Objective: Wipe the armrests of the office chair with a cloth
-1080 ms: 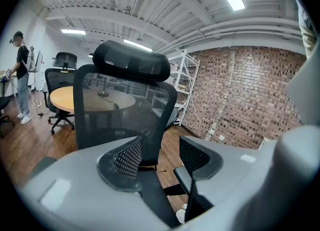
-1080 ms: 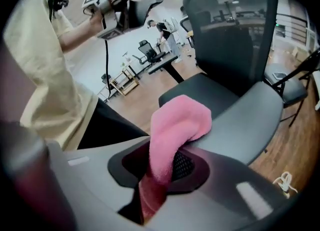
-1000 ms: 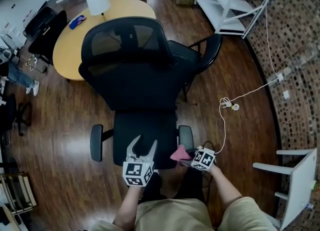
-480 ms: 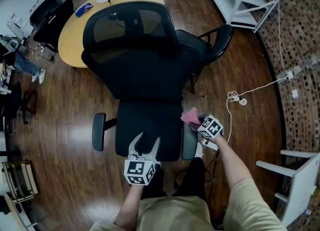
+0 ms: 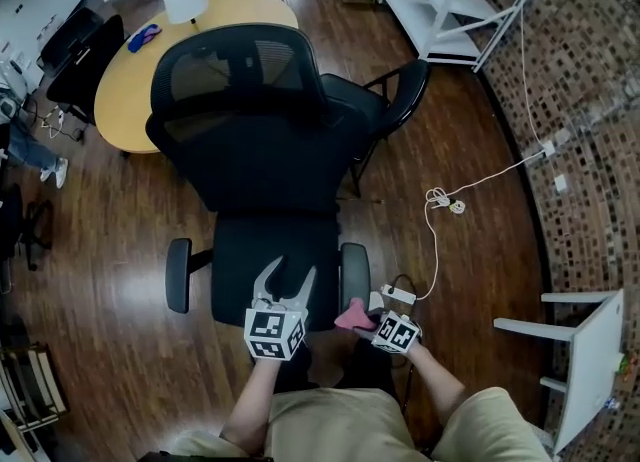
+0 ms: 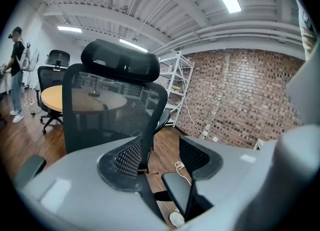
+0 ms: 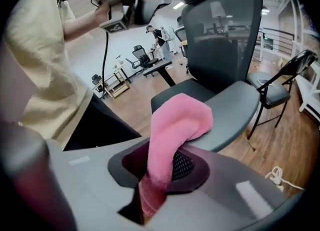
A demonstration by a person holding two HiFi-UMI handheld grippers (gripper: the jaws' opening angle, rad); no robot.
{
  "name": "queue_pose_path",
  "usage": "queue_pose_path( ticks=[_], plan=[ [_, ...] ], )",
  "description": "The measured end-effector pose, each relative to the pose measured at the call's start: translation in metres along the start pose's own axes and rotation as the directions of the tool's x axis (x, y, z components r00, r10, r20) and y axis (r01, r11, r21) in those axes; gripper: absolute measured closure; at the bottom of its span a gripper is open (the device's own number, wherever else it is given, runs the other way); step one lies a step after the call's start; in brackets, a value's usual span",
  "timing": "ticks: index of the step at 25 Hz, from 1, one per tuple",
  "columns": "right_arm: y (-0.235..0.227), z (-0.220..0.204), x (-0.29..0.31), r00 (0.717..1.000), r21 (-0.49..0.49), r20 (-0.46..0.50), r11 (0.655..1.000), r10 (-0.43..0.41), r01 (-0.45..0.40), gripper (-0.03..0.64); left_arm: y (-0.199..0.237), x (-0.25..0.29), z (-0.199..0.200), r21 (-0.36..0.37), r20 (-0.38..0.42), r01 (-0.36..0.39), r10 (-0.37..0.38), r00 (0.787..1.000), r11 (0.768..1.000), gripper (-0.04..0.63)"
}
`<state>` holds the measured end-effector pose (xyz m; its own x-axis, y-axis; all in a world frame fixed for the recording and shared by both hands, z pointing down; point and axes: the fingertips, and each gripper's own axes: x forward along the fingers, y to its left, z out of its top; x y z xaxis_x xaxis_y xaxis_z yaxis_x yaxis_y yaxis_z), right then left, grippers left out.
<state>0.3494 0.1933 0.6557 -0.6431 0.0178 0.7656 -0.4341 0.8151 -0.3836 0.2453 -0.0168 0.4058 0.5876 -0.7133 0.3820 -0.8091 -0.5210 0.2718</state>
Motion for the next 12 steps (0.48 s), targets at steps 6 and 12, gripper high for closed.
queue_pose_path(
  ticks=[6,12],
  plan=[
    [0.030,-0.019,0.012,0.999,0.050,-0.040,0.999,0.013,-0.011,0.543,-0.007,-0.001,0.005,0.028,0.002,0.027,-0.027,1.000,0.999,0.383],
    [-0.016,0.026,-0.026,0.981,0.172,0.144,0.980,-0.129,0.103,0.543,0.008,-0.012,0.002,0.016,0.008,0.002,-0.002,1.000,1.000,0.383]
  ],
)
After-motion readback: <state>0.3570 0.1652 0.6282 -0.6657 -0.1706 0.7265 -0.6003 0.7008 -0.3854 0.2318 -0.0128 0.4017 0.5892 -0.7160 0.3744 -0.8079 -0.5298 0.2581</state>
